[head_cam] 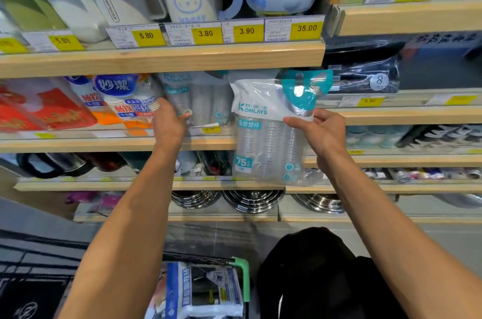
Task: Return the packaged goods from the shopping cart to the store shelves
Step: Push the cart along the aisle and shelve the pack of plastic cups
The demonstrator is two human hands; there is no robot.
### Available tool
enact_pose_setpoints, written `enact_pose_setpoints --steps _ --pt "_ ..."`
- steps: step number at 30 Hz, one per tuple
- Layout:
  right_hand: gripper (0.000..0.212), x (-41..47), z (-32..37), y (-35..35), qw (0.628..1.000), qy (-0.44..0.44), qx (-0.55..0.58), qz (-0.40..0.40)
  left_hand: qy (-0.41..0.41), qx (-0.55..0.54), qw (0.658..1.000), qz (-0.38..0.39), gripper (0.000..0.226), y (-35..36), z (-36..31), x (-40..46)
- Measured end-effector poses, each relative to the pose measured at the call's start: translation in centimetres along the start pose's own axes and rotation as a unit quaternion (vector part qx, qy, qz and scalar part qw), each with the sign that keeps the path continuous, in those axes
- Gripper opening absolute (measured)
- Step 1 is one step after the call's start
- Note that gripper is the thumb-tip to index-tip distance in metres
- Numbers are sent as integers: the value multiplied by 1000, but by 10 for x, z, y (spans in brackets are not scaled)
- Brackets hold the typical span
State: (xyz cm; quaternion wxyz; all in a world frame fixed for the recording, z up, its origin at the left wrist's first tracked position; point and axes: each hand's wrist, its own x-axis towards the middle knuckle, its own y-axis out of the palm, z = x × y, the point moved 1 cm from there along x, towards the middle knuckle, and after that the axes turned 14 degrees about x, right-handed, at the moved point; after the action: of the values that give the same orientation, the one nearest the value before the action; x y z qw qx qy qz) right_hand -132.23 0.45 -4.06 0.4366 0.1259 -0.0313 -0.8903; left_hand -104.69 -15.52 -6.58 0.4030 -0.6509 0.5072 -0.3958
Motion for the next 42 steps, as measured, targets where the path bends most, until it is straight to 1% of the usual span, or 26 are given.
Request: enact_pose_setpoints --steps 2,4,5,6,7,8,9,10,12,13,14,15,17,19,23,25,27,29,30,32,34,38,39,40,42 --pt "40 5 4 2 1000 -7 5 -2 -7 42 999 -25 53 -1 2 -6" --pt "40 11 7 3 1000 -12 9 -13 -40 71 995 -63 54 -3 2 -17" --pt "39 15 9 3 1000 -13 11 -18 -61 52 993 -90 53 -3 2 -26" --pt "38 18 9 3 1000 -15 12 -22 -76 19 990 -116 47 -3 2 -35" --pt "38 22 10 3 999 -18 12 -26 -73 -14 987 -139 38 -2 -1 -43" --pt "40 25 10 3 999 -20 11 -30 -48 -43 988 -143 30 2 -5 -50" --pt "42 28 10 5 999 -22 9 -32 -3 -75 989 -124 28 6 -12 -57" --pt "43 31 11 6 999 -25 8 -32 55 -120 988 -85 29 11 -22 -63" --pt "43 36 12 11 999 -35 7 -24 160 -206 965 28 30 15 -47 -75" --pt "43 38 13 13 999 -42 6 -17 192 -230 951 83 30 15 -58 -79" --pt "43 40 15 16 999 -52 4 -7 206 -248 939 124 32 16 -66 -81" --pt "41 41 16 18 998 -62 2 3 210 -268 929 146 38 15 -72 -81" --pt "37 44 18 24 997 -78 -1 25 200 -297 920 158 51 14 -76 -75" --pt "35 50 20 33 995 -90 -12 40 185 -299 925 144 54 12 -76 -65" --pt "34 68 27 50 993 -105 -44 25 151 -274 942 120 50 9 -81 -47" --pt "38 75 32 54 994 -96 -44 25 140 -258 952 89 47 14 -85 -43" --pt "42 78 36 53 990 -98 -88 41 125 -273 952 58 45 24 -90 -43" --pt "42 72 32 46 978 -115 -156 78 102 -310 945 29 44 37 -96 -46" --pt "46 66 25 41 970 -123 -190 91 87 -322 943 16 44 41 -100 -49" --pt "64 54 10 32 951 -134 -262 95 53 -336 940 2 43 50 -110 -51" --pt "75 47 -4 29 938 -141 -305 82 33 -327 945 -2 41 58 -114 -51" --pt "70 53 -11 32 939 -112 -314 80 60 -256 964 -38 49 60 -111 -45" --pt "68 54 -10 32 939 -108 -316 84 75 -223 971 -45 51 60 -109 -44" --pt "65 56 -10 33 938 -106 -319 87 88 -166 981 -52 54 59 -108 -43" --pt "57 59 -9 35 937 -107 -320 88 117 -20 991 -68 60 56 -107 -44"
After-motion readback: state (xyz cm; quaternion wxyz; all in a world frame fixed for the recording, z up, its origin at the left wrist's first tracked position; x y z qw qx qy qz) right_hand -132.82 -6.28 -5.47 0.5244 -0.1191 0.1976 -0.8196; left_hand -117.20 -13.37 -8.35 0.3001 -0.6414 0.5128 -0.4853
